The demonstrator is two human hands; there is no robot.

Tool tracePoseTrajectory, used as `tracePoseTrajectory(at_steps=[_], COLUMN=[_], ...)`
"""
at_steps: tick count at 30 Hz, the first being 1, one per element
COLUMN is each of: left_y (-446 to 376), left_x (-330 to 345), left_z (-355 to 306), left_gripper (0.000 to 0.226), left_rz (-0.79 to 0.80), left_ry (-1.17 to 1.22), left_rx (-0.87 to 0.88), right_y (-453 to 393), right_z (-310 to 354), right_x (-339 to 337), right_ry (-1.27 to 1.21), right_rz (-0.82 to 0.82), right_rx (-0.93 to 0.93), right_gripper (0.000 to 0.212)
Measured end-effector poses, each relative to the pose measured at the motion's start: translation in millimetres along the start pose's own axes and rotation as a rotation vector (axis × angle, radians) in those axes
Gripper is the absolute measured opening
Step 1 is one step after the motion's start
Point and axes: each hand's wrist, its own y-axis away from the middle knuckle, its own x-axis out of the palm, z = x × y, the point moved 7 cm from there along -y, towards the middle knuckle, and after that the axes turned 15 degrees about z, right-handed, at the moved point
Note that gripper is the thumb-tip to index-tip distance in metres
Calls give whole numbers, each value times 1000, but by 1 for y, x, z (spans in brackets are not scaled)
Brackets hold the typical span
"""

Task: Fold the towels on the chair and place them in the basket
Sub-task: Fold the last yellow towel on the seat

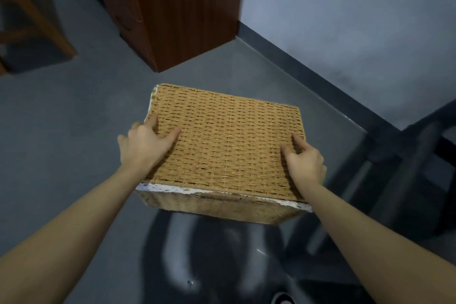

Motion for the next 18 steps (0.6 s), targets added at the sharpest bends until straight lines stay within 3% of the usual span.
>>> tracePoseTrajectory(at_steps=[8,18], left_y=[-55,-147], left_x=[-80,-69], left_z=[-112,-239], left_gripper=[78,88], left_rz=[93,240], left_ry=[18,-9], left_rx=[122,260], right_y=[-15,-70], right_z=[40,38], right_x=[-90,-156], right_ry=[-181,-195], right_rz=[-127,-174], right_rx=[113,298], right_gripper=[50,53])
